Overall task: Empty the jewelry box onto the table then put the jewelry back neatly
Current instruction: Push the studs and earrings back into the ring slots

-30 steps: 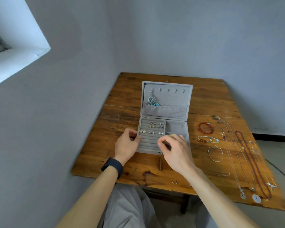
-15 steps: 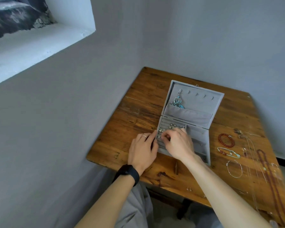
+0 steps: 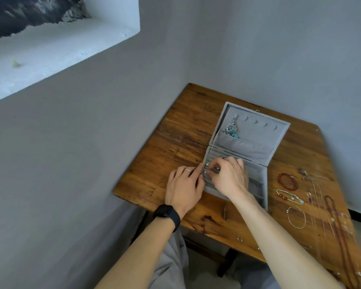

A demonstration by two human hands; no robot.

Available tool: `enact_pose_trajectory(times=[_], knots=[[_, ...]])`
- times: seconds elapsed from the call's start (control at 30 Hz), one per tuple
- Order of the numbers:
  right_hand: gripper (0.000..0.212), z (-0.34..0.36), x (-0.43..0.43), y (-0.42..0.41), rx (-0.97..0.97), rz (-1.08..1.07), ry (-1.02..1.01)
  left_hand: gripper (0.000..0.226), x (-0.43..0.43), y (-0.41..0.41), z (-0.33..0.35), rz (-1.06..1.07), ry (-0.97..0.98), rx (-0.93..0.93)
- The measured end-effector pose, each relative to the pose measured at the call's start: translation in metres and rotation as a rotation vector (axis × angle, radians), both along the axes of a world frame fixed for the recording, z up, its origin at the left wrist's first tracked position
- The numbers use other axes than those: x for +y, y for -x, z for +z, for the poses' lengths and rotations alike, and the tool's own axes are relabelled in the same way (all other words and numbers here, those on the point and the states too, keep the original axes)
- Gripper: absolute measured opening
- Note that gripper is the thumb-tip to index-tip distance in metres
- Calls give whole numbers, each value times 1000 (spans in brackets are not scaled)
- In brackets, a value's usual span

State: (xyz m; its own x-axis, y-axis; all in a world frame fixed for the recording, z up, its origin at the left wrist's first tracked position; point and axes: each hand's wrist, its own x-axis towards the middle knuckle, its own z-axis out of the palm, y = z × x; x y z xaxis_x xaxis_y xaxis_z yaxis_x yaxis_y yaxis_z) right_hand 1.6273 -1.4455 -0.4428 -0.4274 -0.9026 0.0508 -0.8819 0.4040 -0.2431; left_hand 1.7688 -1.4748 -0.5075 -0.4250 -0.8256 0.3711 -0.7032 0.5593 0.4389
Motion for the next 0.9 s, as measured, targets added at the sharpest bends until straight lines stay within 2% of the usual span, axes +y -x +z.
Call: enact_pose_trajectory(times=[0.2, 0.43, 0.6, 0.73, 0.9], knots=[[17, -2, 37, 11, -90, 24, 185, 46, 0, 0, 2, -8, 1, -14], [15, -8, 117, 20, -144, -3, 228, 52, 1, -3, 7, -50, -81, -28], [13, -20, 179, 28, -146, -84, 281, 42, 20, -6, 16, -60, -65, 16], [14, -35, 205, 24, -137, -111, 281, 36, 60, -8, 18, -211, 28, 29], [17, -48, 215, 12, -81, -99, 297, 25, 103, -4, 9, -396, -45, 6]])
